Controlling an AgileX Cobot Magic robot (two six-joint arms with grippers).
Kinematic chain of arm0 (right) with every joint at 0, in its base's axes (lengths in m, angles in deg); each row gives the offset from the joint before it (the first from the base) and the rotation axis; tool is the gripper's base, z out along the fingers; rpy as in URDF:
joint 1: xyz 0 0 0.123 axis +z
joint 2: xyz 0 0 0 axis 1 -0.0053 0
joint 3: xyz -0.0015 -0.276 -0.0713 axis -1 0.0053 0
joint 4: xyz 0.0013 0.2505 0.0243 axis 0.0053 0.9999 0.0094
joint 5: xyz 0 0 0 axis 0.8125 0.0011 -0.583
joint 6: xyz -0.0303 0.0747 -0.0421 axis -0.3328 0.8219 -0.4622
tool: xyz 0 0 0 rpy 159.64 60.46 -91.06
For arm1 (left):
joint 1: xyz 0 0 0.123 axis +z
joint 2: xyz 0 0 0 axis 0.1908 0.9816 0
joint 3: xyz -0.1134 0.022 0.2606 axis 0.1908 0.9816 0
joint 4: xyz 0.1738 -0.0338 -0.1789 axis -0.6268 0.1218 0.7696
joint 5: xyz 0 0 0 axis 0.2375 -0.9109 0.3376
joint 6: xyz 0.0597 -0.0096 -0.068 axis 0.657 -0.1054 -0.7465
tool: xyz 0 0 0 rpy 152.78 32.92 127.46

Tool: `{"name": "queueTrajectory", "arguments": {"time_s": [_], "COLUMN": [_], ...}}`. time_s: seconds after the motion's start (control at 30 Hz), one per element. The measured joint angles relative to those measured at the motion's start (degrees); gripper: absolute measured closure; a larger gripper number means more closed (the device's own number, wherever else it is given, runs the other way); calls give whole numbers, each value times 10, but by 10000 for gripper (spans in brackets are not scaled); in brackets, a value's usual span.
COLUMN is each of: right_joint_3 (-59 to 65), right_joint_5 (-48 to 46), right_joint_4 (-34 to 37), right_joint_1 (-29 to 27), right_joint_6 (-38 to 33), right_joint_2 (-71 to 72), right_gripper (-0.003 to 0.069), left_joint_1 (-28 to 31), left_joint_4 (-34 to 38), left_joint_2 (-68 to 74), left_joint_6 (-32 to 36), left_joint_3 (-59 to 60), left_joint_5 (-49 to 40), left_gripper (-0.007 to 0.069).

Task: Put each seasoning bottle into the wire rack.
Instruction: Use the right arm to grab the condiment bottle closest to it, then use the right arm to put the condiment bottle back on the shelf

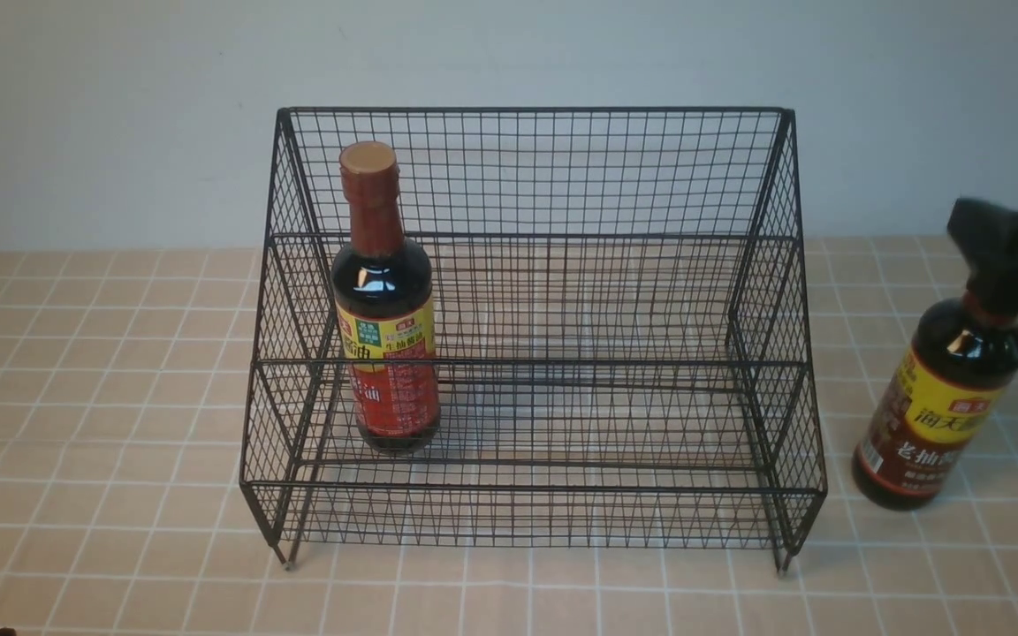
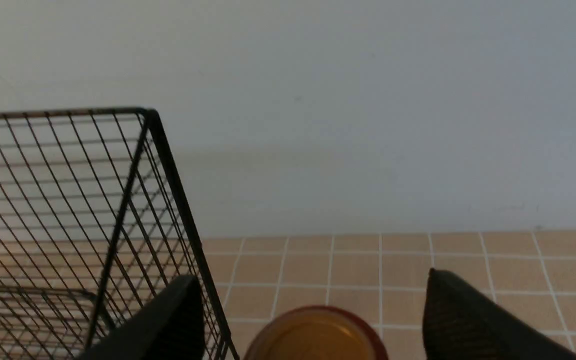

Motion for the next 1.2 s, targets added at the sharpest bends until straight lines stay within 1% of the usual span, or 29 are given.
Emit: {"name": "queueTrajectory", "arguments": {"time_s": [0.23, 0.3, 0.37, 0.4, 0.47, 0.5, 0.57, 0.73, 0.8, 0.97, 1.07, 1.2], "right_joint_3": [-1, -1, -1, -1, -1, -1, -1, -1, 0, -11, -44, -93], "right_joint_5": [-25, -25, -26, -26, -26, -26, -25, -26, -42, -76, -92, -93], "right_joint_4": [-34, -48, -63, -72, -90, -94, -98, -118, -139, -150, -151, -151], "right_joint_1": [0, 0, 0, 0, 0, 0, 0, 0, 0, 0, 0, 0], "right_joint_6": [0, 0, -1, -1, -1, -1, -1, 0, 0, 0, 3, 36], "right_joint_2": [-39, -44, -44, -44, -44, -44, -44, -38, -19, 29, 71, 116], "right_gripper": [127, 152, 202, 249, 378, 398, 384, 384, 384, 384, 384, 384], "left_joint_1": [0, 0, 0, 0, 0, 0, 0, 0, 0, 0, 1, 1], "left_joint_4": [0, 0, 0, 0, 0, 0, 0, 0, 0, 0, 0, 0], "left_joint_2": [0, 0, 0, 0, 0, 0, 0, 0, 0, 0, 0, 0], "left_joint_6": [0, 0, 0, 0, 0, 0, -1, -1, -1, -1, -1, -1], "left_joint_3": [0, 0, 0, 0, 0, 0, 0, 0, 0, 0, 0, 0], "left_joint_5": [0, 0, 0, 0, 0, 0, 0, 0, 0, 0, 0, -1], "left_gripper": [631, 631, 631, 631, 631, 631, 631, 631, 631, 631, 631, 631]}}
